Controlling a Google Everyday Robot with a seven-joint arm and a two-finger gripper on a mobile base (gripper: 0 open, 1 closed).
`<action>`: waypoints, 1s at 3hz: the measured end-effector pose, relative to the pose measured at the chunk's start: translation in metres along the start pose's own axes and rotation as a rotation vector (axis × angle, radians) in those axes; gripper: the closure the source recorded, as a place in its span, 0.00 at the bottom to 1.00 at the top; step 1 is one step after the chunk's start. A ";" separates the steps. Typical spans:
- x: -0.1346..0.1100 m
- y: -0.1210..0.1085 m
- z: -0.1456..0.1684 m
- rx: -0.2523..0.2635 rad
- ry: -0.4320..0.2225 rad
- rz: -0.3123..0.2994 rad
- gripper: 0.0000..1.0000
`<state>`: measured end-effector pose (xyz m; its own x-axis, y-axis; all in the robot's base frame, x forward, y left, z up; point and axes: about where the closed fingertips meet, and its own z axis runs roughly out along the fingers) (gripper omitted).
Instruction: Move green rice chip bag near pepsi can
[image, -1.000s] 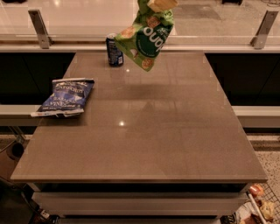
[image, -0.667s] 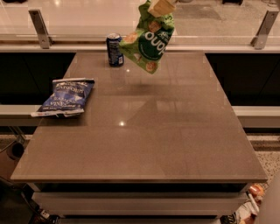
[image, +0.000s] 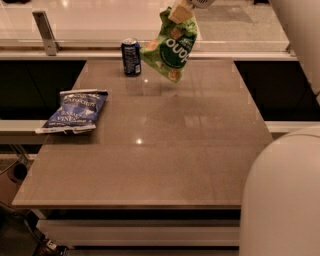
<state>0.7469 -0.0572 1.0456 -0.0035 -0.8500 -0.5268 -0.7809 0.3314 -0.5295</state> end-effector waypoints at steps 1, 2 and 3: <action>0.004 -0.009 0.018 0.005 0.019 0.008 1.00; 0.004 -0.009 0.022 0.001 0.019 0.008 0.83; 0.004 -0.007 0.026 -0.004 0.020 0.008 0.59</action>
Offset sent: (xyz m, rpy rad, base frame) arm 0.0162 0.0007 -0.0076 -0.0087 0.0031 -0.0170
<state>0.7683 -0.0521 1.0303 -0.0217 -0.8553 -0.5176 -0.7834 0.3362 -0.5227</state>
